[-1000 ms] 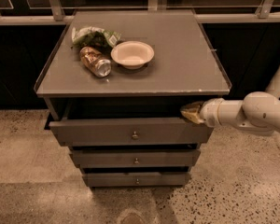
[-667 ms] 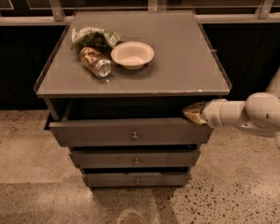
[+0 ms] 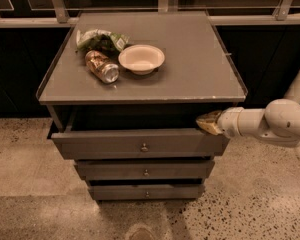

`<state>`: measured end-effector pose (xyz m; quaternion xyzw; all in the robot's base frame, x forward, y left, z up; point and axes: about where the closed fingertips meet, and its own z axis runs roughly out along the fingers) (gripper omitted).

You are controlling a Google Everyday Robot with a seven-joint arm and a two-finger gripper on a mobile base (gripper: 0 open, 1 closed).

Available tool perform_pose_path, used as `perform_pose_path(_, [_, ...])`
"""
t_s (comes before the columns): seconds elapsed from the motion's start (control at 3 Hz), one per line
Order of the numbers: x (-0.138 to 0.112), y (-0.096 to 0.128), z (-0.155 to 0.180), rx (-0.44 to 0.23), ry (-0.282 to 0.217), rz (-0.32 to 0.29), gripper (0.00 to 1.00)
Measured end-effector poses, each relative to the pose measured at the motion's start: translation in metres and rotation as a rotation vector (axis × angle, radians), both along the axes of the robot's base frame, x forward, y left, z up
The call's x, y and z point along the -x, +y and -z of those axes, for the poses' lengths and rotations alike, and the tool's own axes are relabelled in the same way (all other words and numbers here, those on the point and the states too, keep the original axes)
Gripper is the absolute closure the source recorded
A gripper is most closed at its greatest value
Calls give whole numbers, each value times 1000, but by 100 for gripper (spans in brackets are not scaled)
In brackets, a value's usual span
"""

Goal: Open top drawer

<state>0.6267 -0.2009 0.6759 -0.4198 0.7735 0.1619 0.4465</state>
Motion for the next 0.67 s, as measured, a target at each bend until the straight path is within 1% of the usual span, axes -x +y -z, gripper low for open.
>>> perform_pose_path(0.33, [12, 4, -1, -23, 30, -39, 100])
perform_pose_path(0.67, [12, 5, -1, -23, 31, -41, 100])
